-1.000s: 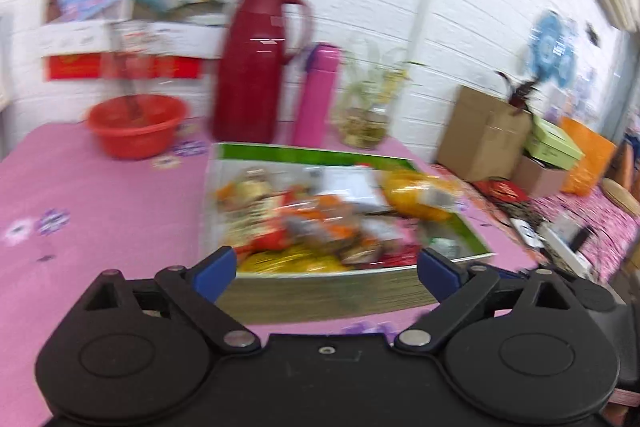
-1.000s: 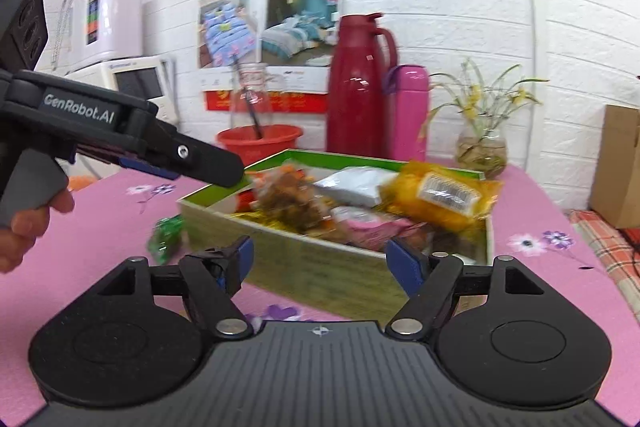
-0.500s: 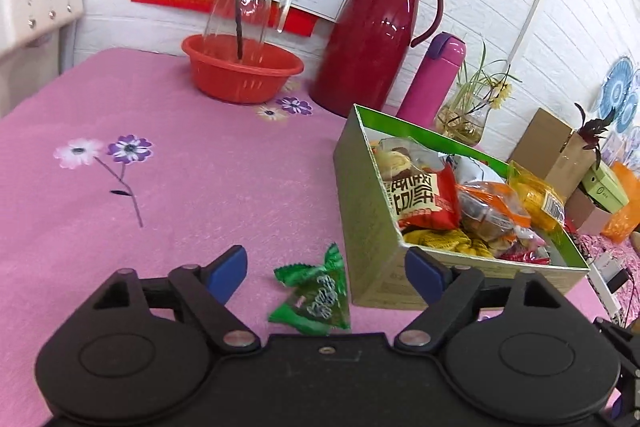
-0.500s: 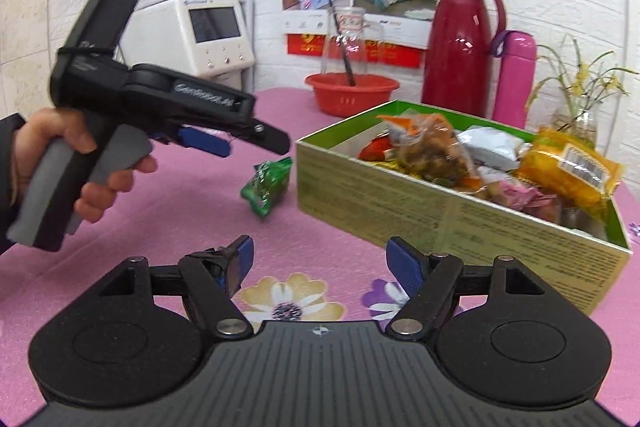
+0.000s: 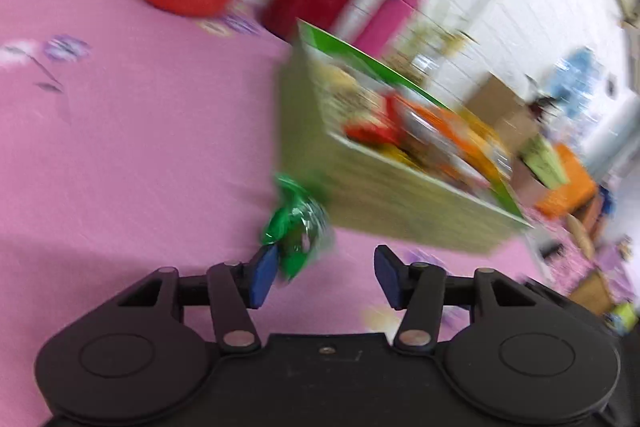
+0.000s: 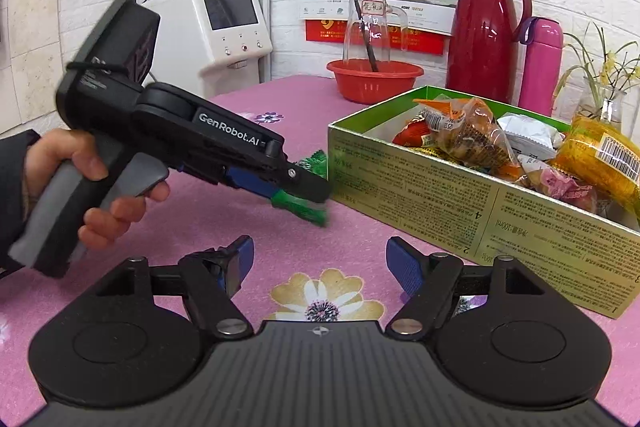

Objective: Organize snacks
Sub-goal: 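Move both tools to the green candy and grasp it, then drop the green candy into the box with both tools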

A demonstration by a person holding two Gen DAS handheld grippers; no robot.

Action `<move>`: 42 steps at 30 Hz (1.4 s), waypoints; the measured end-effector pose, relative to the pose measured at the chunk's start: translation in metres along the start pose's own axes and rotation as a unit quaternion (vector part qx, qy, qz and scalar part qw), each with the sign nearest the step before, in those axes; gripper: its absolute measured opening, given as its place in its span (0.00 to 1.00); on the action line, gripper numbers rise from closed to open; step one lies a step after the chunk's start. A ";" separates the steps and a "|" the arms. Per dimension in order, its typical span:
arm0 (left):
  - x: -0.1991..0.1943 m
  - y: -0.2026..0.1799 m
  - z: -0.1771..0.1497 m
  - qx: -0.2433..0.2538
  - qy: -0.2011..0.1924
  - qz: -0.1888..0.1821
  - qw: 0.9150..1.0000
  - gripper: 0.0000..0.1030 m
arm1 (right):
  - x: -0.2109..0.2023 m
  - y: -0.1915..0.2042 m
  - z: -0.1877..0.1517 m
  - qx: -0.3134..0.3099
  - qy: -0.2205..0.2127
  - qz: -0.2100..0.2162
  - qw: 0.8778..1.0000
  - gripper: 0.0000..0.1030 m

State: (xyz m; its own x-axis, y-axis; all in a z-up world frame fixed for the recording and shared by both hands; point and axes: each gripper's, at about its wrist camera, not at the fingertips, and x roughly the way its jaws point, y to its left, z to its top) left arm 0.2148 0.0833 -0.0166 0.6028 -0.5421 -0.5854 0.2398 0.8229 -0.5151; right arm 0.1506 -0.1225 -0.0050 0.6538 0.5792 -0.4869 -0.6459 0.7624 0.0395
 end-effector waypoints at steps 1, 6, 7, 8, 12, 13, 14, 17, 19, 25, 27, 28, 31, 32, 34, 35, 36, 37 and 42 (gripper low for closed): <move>0.002 -0.009 -0.004 0.015 0.008 -0.007 1.000 0.11 | -0.001 0.001 -0.002 -0.001 0.001 0.000 1.000 1.00; -0.006 -0.033 -0.012 0.050 -0.008 -0.008 0.999 0.50 | -0.009 -0.002 -0.009 0.003 0.005 -0.008 1.000 1.00; -0.011 -0.032 -0.011 0.050 -0.019 0.001 0.999 0.58 | -0.010 -0.003 -0.009 0.003 0.004 -0.010 1.000 1.00; -0.016 -0.031 -0.010 0.052 -0.032 0.013 0.998 0.60 | -0.010 -0.005 -0.009 0.003 0.003 -0.013 1.000 1.00; -0.025 -0.020 0.001 0.044 -0.067 0.051 0.995 0.63 | 0.000 -0.011 -0.002 0.022 0.002 -0.015 1.000 1.00; -0.023 -0.016 0.003 0.042 -0.067 0.057 0.995 0.62 | 0.005 -0.013 0.001 0.030 0.003 -0.011 0.999 1.00; -0.021 -0.014 0.006 0.041 -0.067 0.061 0.995 0.61 | 0.009 -0.014 0.003 0.038 0.004 -0.008 0.999 1.00; -0.011 -0.011 0.010 0.048 -0.057 0.059 0.995 0.50 | 0.024 -0.012 0.010 0.048 0.008 0.002 0.999 1.00; -0.006 -0.008 0.012 0.058 -0.045 0.053 0.996 0.44 | 0.035 -0.010 0.015 0.038 0.012 -0.002 0.999 1.00; 0.009 -0.006 0.013 0.050 -0.024 0.039 0.998 0.34 | 0.063 -0.009 0.029 -0.001 0.024 -0.015 1.000 0.99; 0.013 -0.008 0.010 0.050 -0.018 0.041 0.998 0.33 | 0.069 -0.011 0.029 -0.002 0.037 -0.009 0.999 0.72; 0.012 -0.009 0.008 0.049 -0.021 0.041 0.998 0.33 | 0.068 -0.011 0.027 0.000 0.039 -0.006 0.999 0.67; 0.011 -0.017 0.001 0.053 -0.022 0.033 0.998 0.30 | 0.056 -0.009 0.021 0.001 0.033 -0.012 0.999 0.63; 0.010 -0.022 -0.001 0.057 -0.022 0.033 0.998 0.30 | 0.050 -0.008 0.018 0.001 0.029 -0.015 0.999 0.63; 0.006 -0.034 -0.004 0.070 -0.025 0.030 0.997 0.30 | 0.038 -0.009 0.014 0.000 0.016 -0.022 1.000 0.63; 0.005 -0.042 -0.006 0.076 -0.028 0.027 0.996 0.30 | 0.031 -0.009 0.013 0.002 0.010 -0.026 1.000 0.63; 0.003 -0.049 -0.006 0.082 -0.030 0.023 0.996 0.30 | 0.023 -0.010 0.012 0.003 0.001 -0.031 1.000 0.63; 0.002 -0.056 -0.006 0.088 -0.032 0.020 0.995 0.30 | 0.015 -0.012 0.010 0.005 -0.007 -0.035 0.999 0.62; 0.001 -0.100 -0.001 0.132 -0.048 0.003 0.990 0.30 | -0.021 -0.026 0.010 0.020 -0.058 -0.064 0.996 0.62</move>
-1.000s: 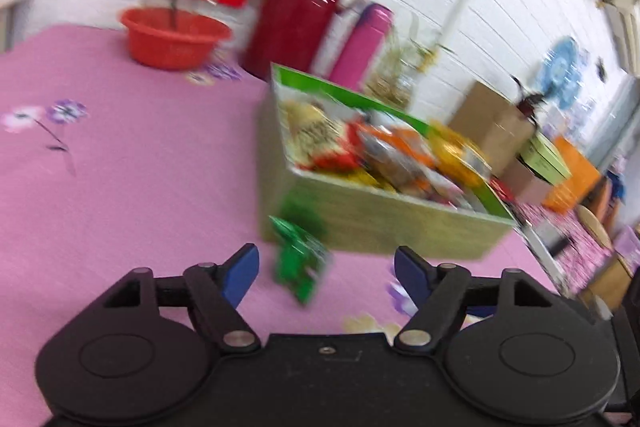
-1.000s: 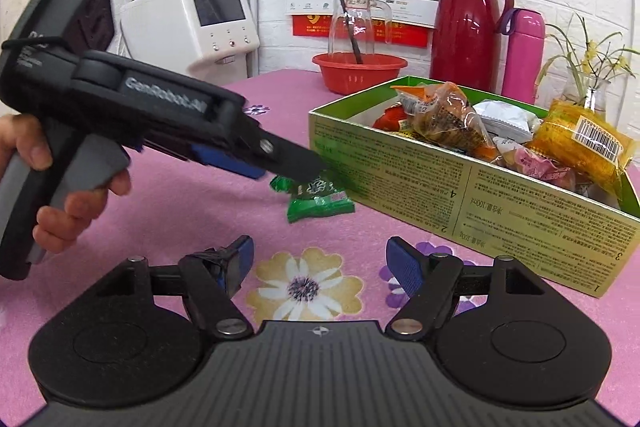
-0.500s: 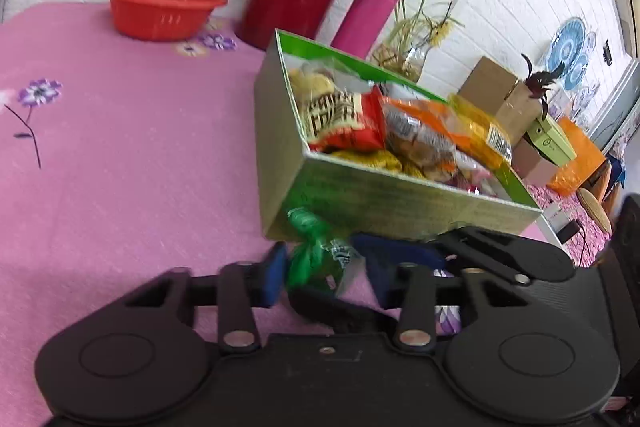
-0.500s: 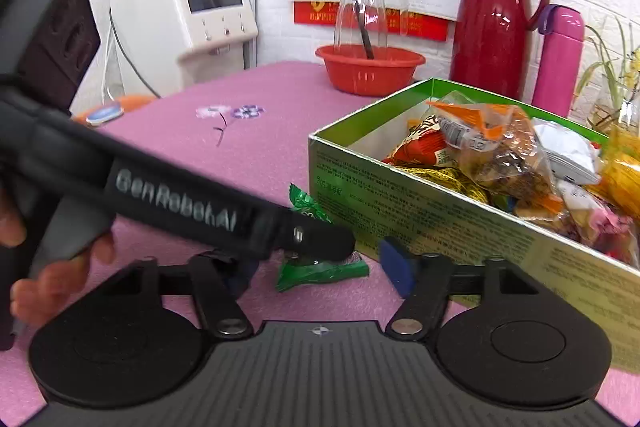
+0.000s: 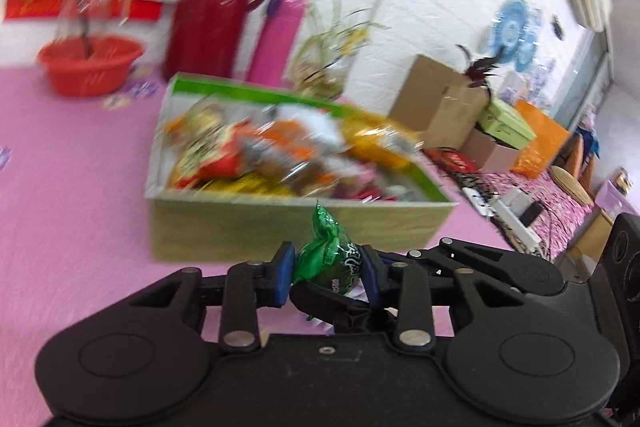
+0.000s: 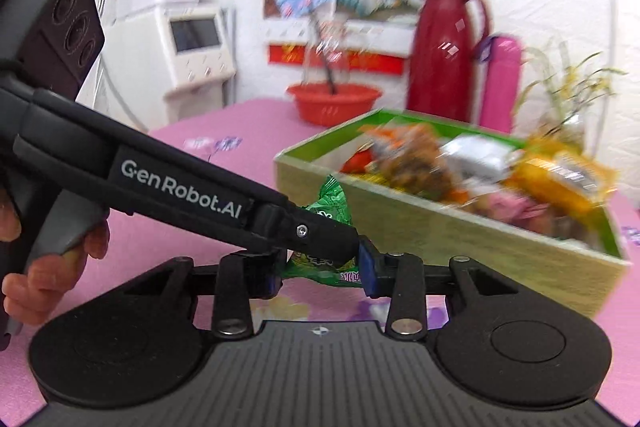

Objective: Organize snacks
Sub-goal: 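Drop the green candy into the box with both tools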

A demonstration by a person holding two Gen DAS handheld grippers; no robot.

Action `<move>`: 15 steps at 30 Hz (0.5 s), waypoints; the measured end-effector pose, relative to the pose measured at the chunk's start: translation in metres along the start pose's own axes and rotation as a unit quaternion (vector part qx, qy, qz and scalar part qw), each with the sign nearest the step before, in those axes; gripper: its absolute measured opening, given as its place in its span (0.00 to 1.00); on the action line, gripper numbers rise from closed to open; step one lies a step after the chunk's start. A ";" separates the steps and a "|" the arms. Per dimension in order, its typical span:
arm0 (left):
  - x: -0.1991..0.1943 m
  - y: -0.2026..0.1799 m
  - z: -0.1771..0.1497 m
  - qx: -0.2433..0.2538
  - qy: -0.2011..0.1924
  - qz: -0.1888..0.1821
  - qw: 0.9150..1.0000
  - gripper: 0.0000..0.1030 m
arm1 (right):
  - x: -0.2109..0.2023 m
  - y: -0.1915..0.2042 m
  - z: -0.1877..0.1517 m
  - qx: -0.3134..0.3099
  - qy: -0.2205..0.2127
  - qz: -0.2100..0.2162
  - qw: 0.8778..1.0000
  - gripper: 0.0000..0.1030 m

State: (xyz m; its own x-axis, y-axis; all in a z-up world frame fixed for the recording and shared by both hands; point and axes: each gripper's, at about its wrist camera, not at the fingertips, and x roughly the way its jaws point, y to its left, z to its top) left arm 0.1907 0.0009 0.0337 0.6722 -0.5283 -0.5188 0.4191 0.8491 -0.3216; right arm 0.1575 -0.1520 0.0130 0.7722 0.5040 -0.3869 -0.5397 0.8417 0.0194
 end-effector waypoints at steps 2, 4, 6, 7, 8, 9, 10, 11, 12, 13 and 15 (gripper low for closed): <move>0.005 -0.014 0.008 0.018 -0.005 -0.005 1.000 0.31 | -0.009 -0.009 0.003 0.004 -0.016 -0.013 1.000 0.62; 0.013 -0.026 0.017 0.029 -0.006 -0.012 0.999 0.31 | -0.016 -0.021 0.005 0.009 -0.029 -0.024 0.999 0.62; 0.023 -0.035 0.025 0.035 -0.007 -0.020 0.999 0.31 | -0.020 -0.032 0.008 0.014 -0.039 -0.037 0.998 0.62; 0.028 -0.039 0.029 0.037 -0.008 -0.025 0.999 0.31 | -0.021 -0.038 0.008 0.017 -0.044 -0.045 0.998 0.62; 0.034 -0.043 0.033 0.038 -0.008 -0.029 0.999 0.31 | -0.023 -0.044 0.009 0.020 -0.048 -0.052 0.997 0.62; 0.040 -0.046 0.037 0.037 -0.007 -0.034 0.999 0.31 | -0.024 -0.050 0.009 0.024 -0.051 -0.058 0.997 0.62; 0.046 -0.049 0.041 0.039 -0.006 -0.039 0.998 0.31 | -0.025 -0.057 0.010 0.029 -0.054 -0.064 0.996 0.62; 0.053 -0.053 0.044 0.043 -0.006 -0.042 0.998 0.31 | -0.025 -0.064 0.010 0.032 -0.056 -0.069 0.996 0.62; 0.059 -0.057 0.046 0.047 -0.005 -0.045 0.998 0.31 | -0.025 -0.070 0.011 0.035 -0.057 -0.074 0.995 0.62; 0.065 -0.060 0.048 0.051 -0.005 -0.046 0.998 0.31 | -0.025 -0.076 0.010 0.037 -0.058 -0.077 0.995 0.62; 0.076 -0.067 0.053 0.057 -0.002 -0.048 0.997 0.31 | -0.024 -0.087 0.009 0.042 -0.060 -0.084 0.994 0.62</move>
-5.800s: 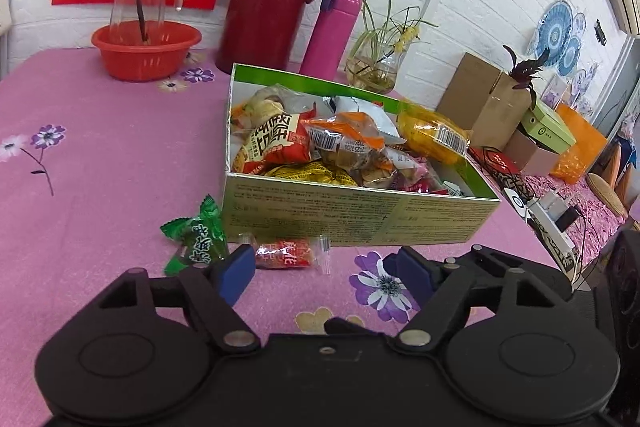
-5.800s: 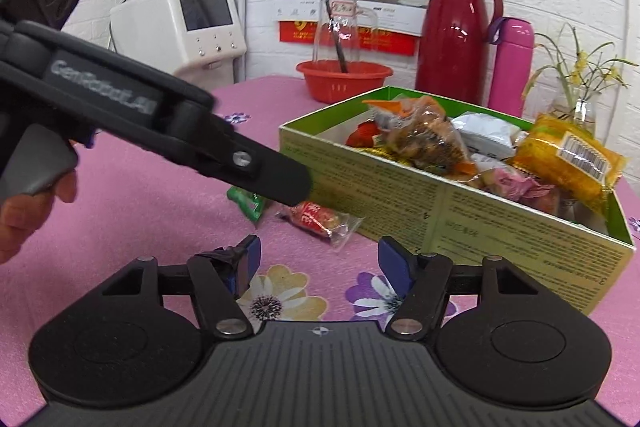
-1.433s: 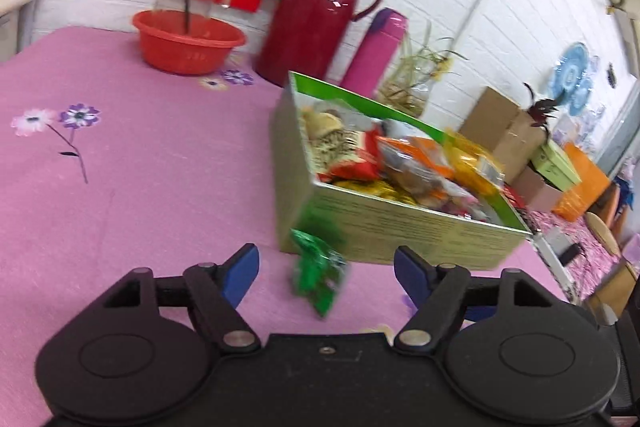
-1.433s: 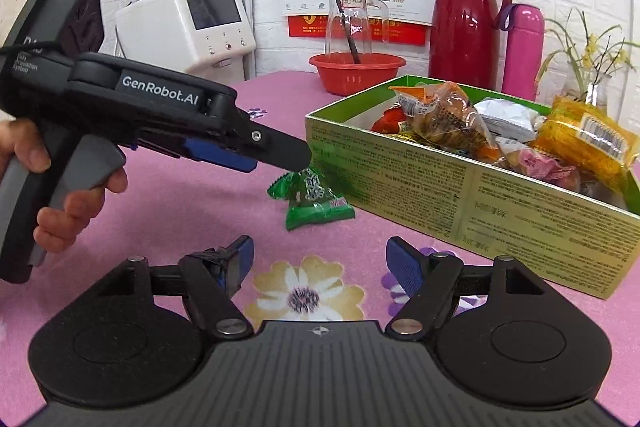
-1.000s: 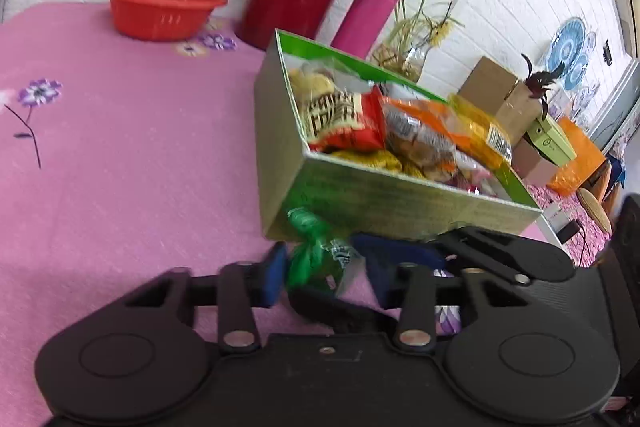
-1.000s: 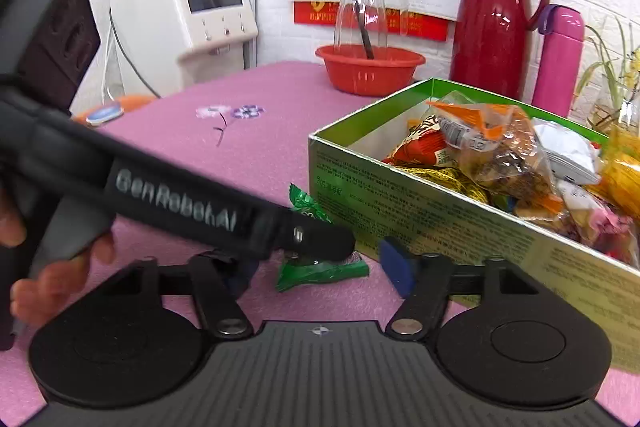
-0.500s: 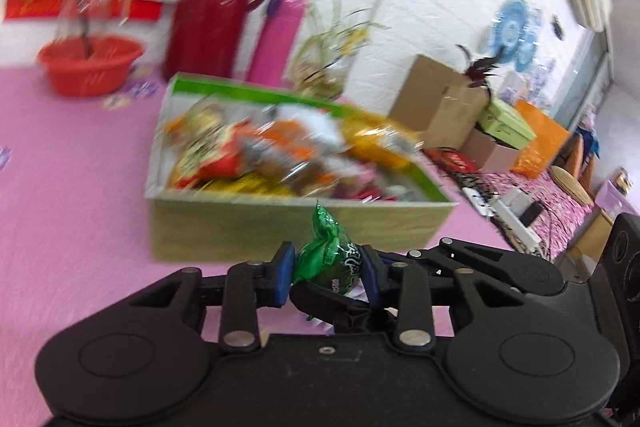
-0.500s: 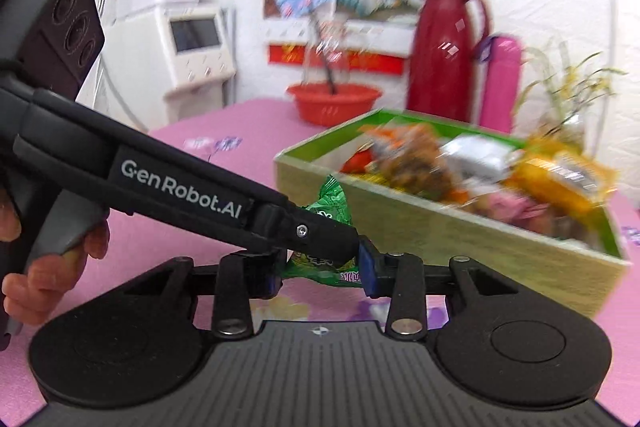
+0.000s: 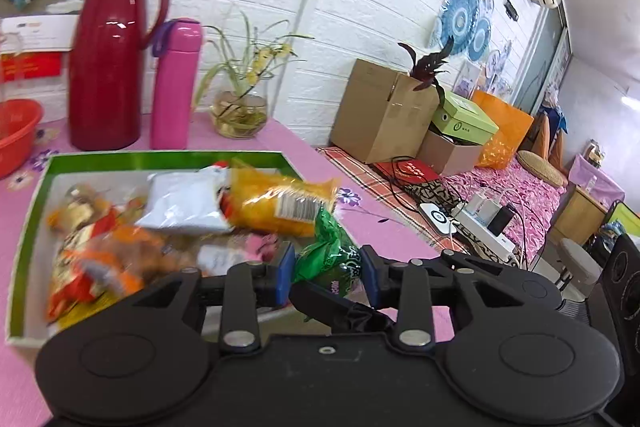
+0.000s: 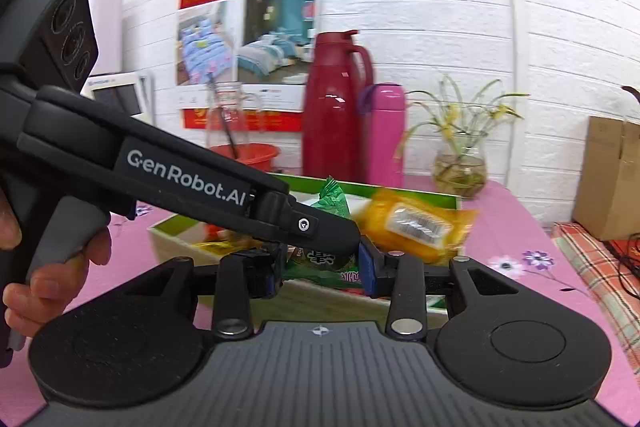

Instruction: Organize snacks

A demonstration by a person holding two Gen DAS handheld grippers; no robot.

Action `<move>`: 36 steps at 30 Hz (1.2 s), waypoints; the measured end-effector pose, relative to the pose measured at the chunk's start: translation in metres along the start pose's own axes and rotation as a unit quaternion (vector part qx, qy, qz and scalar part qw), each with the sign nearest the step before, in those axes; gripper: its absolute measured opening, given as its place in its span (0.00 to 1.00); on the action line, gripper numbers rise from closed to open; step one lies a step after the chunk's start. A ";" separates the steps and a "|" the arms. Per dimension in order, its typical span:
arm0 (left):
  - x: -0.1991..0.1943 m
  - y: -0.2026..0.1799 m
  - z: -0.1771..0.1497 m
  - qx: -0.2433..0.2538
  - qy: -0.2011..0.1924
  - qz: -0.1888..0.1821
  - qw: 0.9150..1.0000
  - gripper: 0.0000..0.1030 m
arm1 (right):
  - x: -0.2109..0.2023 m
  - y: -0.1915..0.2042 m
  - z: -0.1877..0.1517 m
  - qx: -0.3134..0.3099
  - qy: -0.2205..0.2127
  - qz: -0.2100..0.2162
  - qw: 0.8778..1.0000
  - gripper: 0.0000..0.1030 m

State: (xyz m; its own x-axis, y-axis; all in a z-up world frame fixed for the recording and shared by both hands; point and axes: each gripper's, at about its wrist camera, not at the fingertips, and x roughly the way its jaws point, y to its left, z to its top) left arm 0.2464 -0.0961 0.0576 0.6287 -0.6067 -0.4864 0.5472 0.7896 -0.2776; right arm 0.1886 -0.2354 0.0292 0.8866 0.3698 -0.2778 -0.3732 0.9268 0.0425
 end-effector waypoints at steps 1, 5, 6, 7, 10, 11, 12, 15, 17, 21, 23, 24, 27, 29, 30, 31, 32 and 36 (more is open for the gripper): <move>0.005 0.000 0.002 0.001 0.002 -0.001 1.000 0.31 | 0.002 -0.004 0.000 0.001 0.000 -0.003 1.000 0.62; 0.023 0.001 0.006 0.003 0.009 -0.003 1.000 0.32 | 0.012 -0.020 -0.002 0.010 0.006 -0.007 1.000 0.62; 0.027 0.002 0.006 0.004 0.011 -0.002 1.000 0.32 | 0.014 -0.023 -0.003 0.013 0.008 -0.007 1.000 0.62; 0.029 0.003 0.005 0.004 0.013 0.001 1.000 0.34 | 0.017 -0.025 -0.004 0.015 0.010 -0.006 1.000 0.63; 0.034 0.008 0.004 -0.002 0.009 0.014 1.000 0.72 | 0.025 -0.027 -0.010 0.014 0.008 -0.007 1.000 0.65; 0.033 0.009 0.002 -0.005 0.003 0.020 1.000 0.85 | 0.027 -0.027 -0.012 0.010 0.008 -0.011 1.000 0.78; 0.031 0.009 0.001 -0.007 -0.005 0.027 1.000 0.87 | 0.028 -0.026 -0.013 0.004 0.011 -0.014 1.000 0.91; 0.025 0.009 -0.002 -0.001 -0.025 0.044 0.999 0.86 | 0.029 -0.023 -0.017 -0.009 0.012 -0.020 1.000 1.00; 0.022 0.007 -0.003 0.002 -0.027 0.055 0.998 0.86 | 0.027 -0.022 -0.016 -0.008 0.012 -0.018 1.000 1.00; 0.009 0.004 -0.006 0.004 -0.036 0.086 0.996 0.87 | 0.019 -0.021 -0.012 0.001 0.006 -0.021 1.000 1.00; 0.000 0.004 -0.008 -0.004 -0.034 0.097 0.995 0.87 | 0.013 -0.019 -0.010 0.002 0.005 -0.021 1.000 1.00; -0.006 0.003 -0.010 -0.009 -0.034 0.102 0.994 0.87 | 0.008 -0.018 -0.009 0.002 0.005 -0.023 1.000 1.00; -0.027 0.001 -0.018 -0.026 -0.035 0.117 0.992 0.87 | -0.008 -0.012 -0.007 -0.004 0.008 -0.035 0.999 1.00; -0.039 -0.001 -0.024 -0.035 -0.027 0.130 0.990 0.87 | -0.020 -0.007 -0.007 -0.013 0.010 -0.045 0.999 1.00; -0.045 -0.003 -0.027 -0.041 -0.025 0.140 0.989 0.87 | -0.027 -0.005 -0.008 -0.015 0.011 -0.047 0.999 1.00; -0.050 -0.005 -0.031 -0.046 -0.025 0.147 0.988 0.87 | -0.033 -0.002 -0.009 -0.017 0.014 -0.047 0.999 1.00; -0.056 -0.006 -0.035 -0.049 -0.025 0.152 0.987 0.87 | -0.039 0.000 -0.010 -0.017 0.017 -0.047 0.999 1.00; -0.075 -0.010 -0.051 -0.063 -0.031 0.174 0.982 0.87 | -0.060 0.010 -0.017 -0.025 0.029 -0.054 0.998 1.00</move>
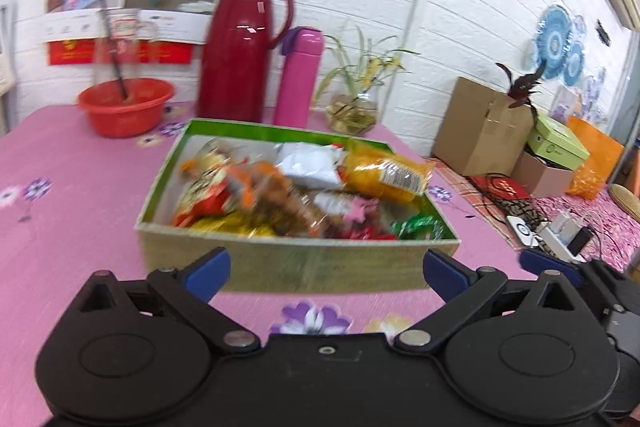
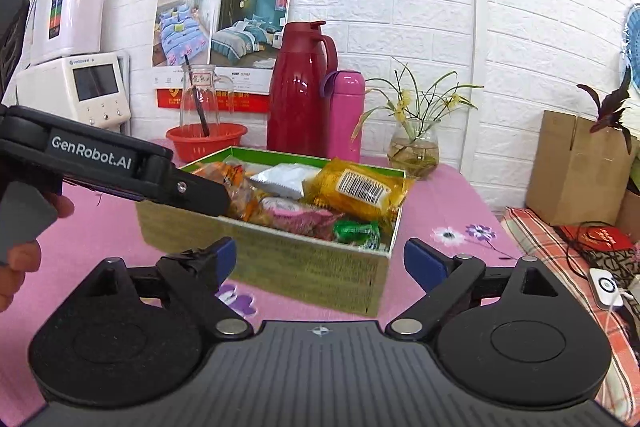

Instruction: Organize snacks

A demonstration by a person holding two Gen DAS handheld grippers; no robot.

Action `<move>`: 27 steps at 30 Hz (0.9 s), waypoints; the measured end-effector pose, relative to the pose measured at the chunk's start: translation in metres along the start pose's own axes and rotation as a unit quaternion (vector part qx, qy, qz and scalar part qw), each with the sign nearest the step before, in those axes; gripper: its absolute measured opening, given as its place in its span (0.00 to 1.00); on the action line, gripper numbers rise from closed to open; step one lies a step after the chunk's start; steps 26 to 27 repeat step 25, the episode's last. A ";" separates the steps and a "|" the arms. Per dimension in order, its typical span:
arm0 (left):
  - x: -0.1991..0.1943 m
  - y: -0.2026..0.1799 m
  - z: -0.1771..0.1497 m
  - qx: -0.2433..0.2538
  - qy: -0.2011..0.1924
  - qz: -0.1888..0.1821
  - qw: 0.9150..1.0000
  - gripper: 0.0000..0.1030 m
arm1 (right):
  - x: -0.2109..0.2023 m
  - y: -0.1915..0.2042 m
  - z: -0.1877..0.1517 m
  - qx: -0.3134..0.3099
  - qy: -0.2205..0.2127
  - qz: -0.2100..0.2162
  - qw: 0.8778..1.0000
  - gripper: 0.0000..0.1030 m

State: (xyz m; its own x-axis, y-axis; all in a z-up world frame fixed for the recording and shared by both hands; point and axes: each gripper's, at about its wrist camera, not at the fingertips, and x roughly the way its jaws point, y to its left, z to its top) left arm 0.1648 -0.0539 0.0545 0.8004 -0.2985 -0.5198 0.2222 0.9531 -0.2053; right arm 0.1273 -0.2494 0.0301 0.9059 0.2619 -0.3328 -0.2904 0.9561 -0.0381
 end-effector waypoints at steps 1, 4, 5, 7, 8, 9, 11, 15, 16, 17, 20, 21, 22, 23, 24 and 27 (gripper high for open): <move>-0.005 0.001 -0.005 -0.002 0.000 0.006 1.000 0.87 | -0.006 0.002 -0.003 -0.001 0.001 -0.005 1.000 1.00; -0.016 0.002 -0.017 0.002 0.005 0.022 1.000 0.87 | -0.020 0.004 -0.010 0.007 0.000 -0.009 1.000 1.00; -0.019 0.002 -0.021 0.005 0.006 0.028 1.000 0.87 | -0.023 0.005 -0.012 0.013 0.000 -0.010 1.000 1.00; -0.025 0.003 -0.030 0.016 0.007 0.046 0.999 0.87 | -0.030 0.005 -0.017 0.023 0.002 -0.012 1.000 1.00; -0.028 0.003 -0.035 0.023 0.006 0.055 0.998 0.87 | -0.033 0.005 -0.019 0.028 0.002 -0.013 1.000 1.00; -0.030 0.003 -0.040 0.030 0.006 0.065 0.997 0.87 | -0.035 0.005 -0.021 0.032 0.003 -0.015 0.999 1.00; -0.033 0.004 -0.047 0.037 0.009 0.079 0.996 0.87 | -0.039 0.006 -0.024 0.039 0.004 -0.017 0.999 1.00; -0.036 0.008 -0.057 0.036 0.015 0.087 0.995 0.87 | -0.041 0.009 -0.029 0.041 0.008 -0.020 0.999 1.00; -0.036 0.009 -0.060 0.035 0.016 0.089 0.995 0.87 | -0.040 0.010 -0.029 0.041 0.010 -0.022 0.999 1.00; -0.037 0.009 -0.061 0.036 0.016 0.092 0.995 0.87 | -0.040 0.011 -0.030 0.041 0.011 -0.023 0.999 1.00; -0.039 0.009 -0.065 0.042 0.010 0.097 0.994 0.87 | -0.039 0.011 -0.031 0.045 0.012 -0.030 0.998 1.00; -0.040 0.008 -0.065 0.043 0.010 0.095 0.995 0.87 | -0.039 0.011 -0.031 0.047 0.012 -0.031 0.998 1.00; -0.040 0.009 -0.065 0.041 0.009 0.094 0.995 0.87 | -0.039 0.011 -0.031 0.050 0.013 -0.031 0.998 1.00; -0.041 0.009 -0.066 0.041 0.009 0.093 0.995 0.87 | -0.039 0.011 -0.031 0.051 0.014 -0.032 0.998 1.00; -0.041 0.008 -0.066 0.043 0.008 0.095 0.995 0.87 | -0.039 0.011 -0.031 0.052 0.014 -0.033 0.998 1.00; -0.042 0.008 -0.066 0.044 0.007 0.098 0.994 0.87 | -0.040 0.011 -0.031 0.053 0.013 -0.034 0.998 1.00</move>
